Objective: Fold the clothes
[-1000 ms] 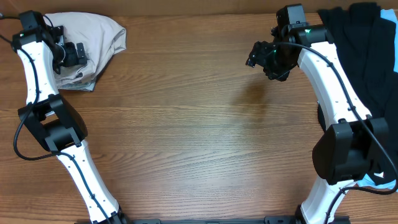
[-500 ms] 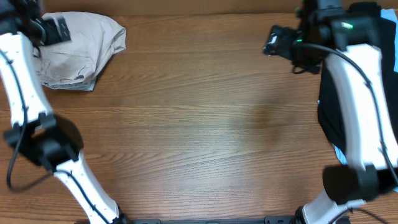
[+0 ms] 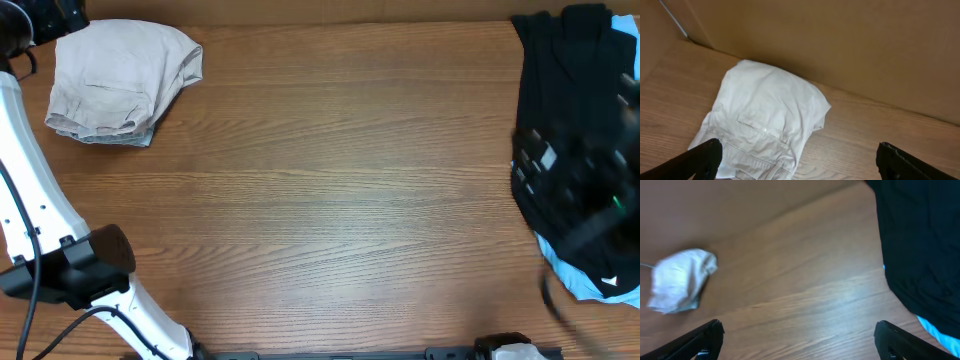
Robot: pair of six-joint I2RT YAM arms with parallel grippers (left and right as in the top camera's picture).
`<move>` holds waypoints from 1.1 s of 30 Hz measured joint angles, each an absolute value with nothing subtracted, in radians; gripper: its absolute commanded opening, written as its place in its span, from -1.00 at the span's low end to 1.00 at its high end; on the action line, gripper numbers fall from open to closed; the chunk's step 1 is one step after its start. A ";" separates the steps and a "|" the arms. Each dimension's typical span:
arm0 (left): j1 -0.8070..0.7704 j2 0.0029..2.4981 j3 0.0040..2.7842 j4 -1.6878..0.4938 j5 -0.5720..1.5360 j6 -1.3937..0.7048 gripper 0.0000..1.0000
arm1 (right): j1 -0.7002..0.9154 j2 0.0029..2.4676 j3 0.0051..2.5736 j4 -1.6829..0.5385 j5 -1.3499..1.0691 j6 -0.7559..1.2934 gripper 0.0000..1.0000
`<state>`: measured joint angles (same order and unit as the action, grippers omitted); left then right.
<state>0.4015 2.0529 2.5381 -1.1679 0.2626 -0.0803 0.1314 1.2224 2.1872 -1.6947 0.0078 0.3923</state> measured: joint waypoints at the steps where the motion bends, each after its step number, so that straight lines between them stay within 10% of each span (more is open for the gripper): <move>1: 0.402 2.056 2.538 -1.168 0.263 -0.080 1.00 | 0.131 1.197 2.187 -1.695 0.004 0.392 1.00; 17: 0.402 2.057 2.538 -1.167 0.263 -0.080 1.00 | 0.131 1.036 2.100 -1.611 -0.034 0.323 1.00; 33: 0.402 2.057 2.538 -1.167 0.274 -0.081 1.00 | 0.085 0.467 0.553 -0.112 -0.052 0.285 1.00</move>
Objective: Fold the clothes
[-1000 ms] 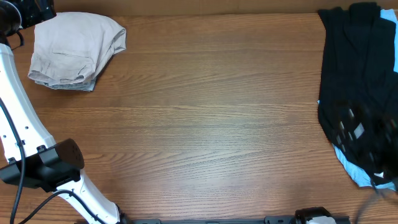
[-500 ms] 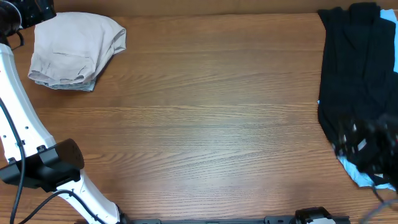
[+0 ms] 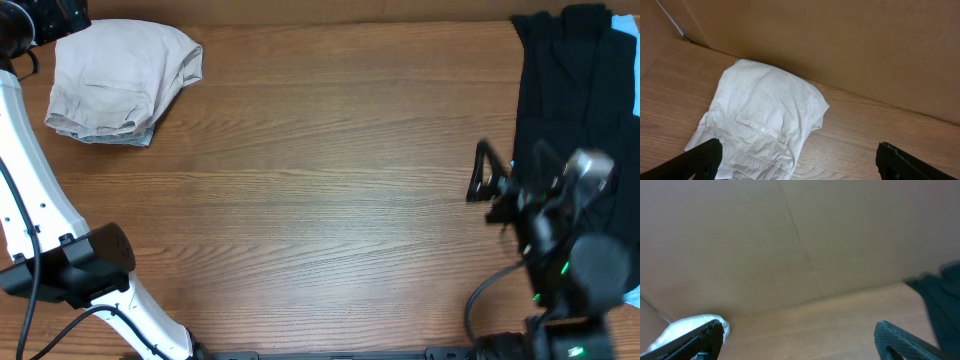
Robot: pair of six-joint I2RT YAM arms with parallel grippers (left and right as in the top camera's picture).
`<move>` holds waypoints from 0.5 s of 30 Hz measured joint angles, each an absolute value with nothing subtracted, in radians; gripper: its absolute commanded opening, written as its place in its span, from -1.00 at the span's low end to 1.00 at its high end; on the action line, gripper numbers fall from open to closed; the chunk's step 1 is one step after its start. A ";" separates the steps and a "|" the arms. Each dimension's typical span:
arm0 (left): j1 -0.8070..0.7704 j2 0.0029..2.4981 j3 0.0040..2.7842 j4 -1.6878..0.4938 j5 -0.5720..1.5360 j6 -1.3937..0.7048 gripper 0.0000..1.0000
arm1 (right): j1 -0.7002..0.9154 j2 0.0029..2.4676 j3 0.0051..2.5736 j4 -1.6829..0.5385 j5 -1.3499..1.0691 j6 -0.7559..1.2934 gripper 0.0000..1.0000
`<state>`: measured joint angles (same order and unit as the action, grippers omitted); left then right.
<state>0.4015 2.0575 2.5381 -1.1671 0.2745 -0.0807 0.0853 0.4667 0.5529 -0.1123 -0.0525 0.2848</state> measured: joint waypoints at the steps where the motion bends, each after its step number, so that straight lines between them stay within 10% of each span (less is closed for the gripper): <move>1: 0.402 2.057 2.538 -1.168 0.274 -0.081 1.00 | 0.085 0.433 0.501 -0.079 -0.056 0.285 1.00; 15: 0.402 2.057 2.538 -1.170 0.274 -0.081 1.00 | 0.085 0.059 0.051 -0.092 -0.082 0.189 1.00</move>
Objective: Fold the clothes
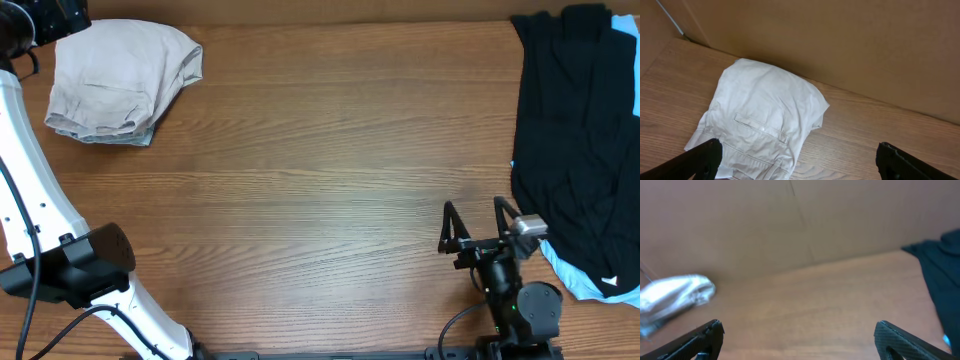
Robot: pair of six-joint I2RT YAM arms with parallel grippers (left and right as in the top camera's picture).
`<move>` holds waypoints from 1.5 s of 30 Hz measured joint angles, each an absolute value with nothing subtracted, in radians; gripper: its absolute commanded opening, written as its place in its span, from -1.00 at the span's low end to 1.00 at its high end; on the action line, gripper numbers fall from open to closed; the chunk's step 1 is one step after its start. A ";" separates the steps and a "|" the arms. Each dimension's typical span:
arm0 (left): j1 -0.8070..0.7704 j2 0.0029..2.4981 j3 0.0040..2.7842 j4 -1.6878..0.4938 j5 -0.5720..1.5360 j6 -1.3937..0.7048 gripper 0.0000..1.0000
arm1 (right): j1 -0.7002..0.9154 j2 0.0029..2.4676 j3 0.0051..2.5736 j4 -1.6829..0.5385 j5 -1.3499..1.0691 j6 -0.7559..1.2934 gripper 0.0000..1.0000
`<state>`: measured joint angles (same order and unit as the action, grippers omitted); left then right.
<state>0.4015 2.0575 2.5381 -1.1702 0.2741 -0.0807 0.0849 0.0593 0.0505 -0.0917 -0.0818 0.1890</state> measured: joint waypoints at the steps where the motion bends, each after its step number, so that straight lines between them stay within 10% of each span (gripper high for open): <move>1: 0.402 2.057 2.538 -1.171 0.274 -0.081 1.00 | 0.085 0.057 0.042 -0.108 -0.082 0.179 1.00; 45: 0.401 2.055 2.538 -1.221 0.274 -0.084 1.00 | 0.085 0.015 0.025 -0.105 -0.078 0.130 1.00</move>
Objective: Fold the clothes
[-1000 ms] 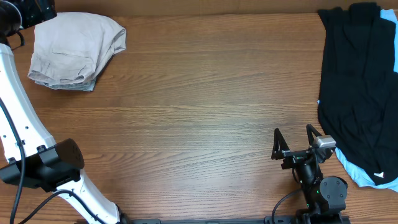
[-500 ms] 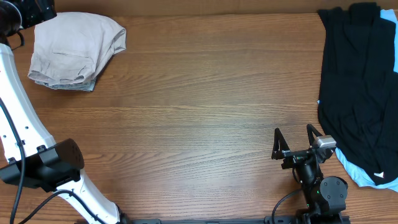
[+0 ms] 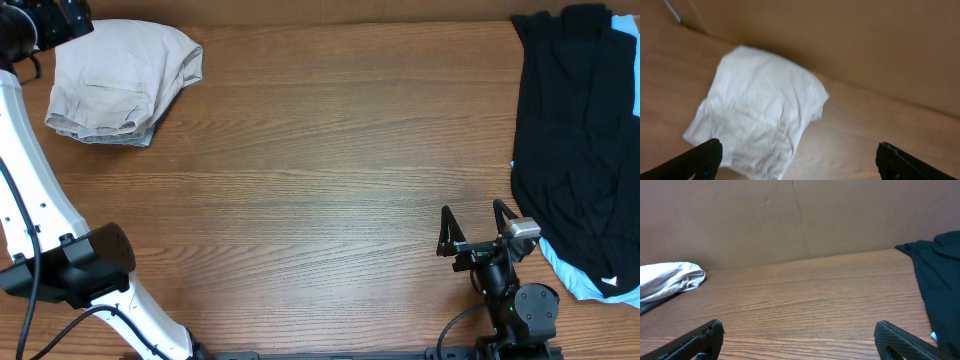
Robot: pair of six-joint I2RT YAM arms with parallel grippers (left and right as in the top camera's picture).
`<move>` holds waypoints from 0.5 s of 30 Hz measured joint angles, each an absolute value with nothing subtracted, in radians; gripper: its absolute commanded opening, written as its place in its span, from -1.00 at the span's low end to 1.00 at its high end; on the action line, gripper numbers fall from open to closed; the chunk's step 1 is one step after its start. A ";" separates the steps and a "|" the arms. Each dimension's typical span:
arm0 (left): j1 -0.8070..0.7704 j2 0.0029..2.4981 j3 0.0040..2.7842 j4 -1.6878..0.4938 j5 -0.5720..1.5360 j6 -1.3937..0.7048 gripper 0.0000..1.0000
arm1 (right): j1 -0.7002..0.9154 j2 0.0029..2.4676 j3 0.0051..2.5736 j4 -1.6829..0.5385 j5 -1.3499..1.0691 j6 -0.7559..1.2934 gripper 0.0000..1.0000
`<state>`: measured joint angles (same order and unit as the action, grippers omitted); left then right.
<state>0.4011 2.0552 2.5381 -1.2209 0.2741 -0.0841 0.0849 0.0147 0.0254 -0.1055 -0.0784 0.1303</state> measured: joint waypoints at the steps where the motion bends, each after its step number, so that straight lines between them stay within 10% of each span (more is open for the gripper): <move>1: 0.399 2.051 2.538 -1.248 0.274 -0.084 1.00 | 0.085 0.015 0.025 -0.105 -0.079 0.130 1.00; 15: 0.220 1.643 2.528 -1.447 0.278 -0.088 1.00 | 0.085 0.015 0.025 -0.105 -0.078 0.130 1.00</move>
<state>0.2203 1.6432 2.5278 -1.4471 0.2775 -0.0879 0.0849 0.0147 0.0254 -0.1051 -0.0780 0.1299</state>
